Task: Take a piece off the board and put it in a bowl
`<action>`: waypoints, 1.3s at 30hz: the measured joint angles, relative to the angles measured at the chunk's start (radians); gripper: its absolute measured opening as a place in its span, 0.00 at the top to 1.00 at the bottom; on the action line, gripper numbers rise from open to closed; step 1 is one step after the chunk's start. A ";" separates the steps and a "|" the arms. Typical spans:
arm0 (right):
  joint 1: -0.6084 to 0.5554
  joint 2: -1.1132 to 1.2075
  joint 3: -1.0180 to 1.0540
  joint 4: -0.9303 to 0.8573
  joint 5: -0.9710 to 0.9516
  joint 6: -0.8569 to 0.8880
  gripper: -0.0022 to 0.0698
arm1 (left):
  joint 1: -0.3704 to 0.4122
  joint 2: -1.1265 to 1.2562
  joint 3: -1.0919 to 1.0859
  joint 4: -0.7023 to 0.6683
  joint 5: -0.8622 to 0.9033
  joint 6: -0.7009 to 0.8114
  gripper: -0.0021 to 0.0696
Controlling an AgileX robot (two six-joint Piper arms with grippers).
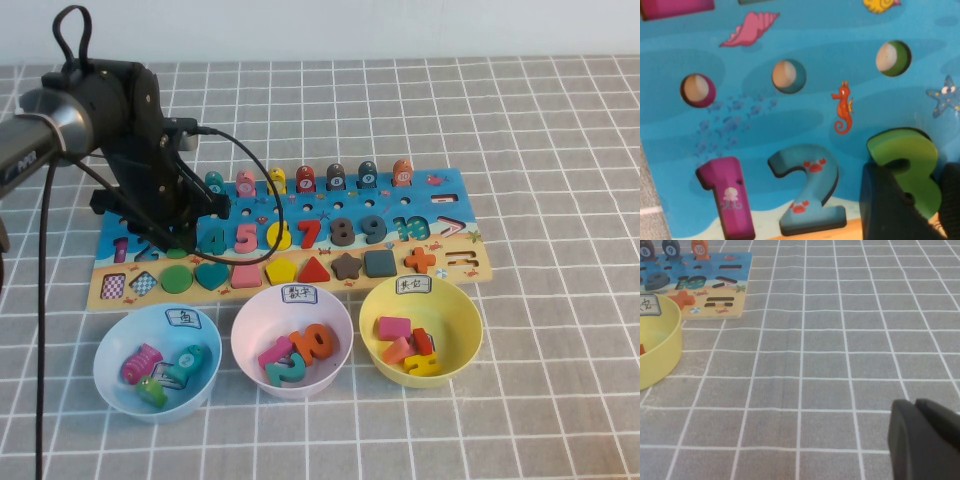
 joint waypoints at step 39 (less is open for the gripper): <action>0.000 0.000 0.000 0.000 0.000 0.000 0.99 | -0.019 -0.450 0.294 0.030 -0.004 0.022 0.71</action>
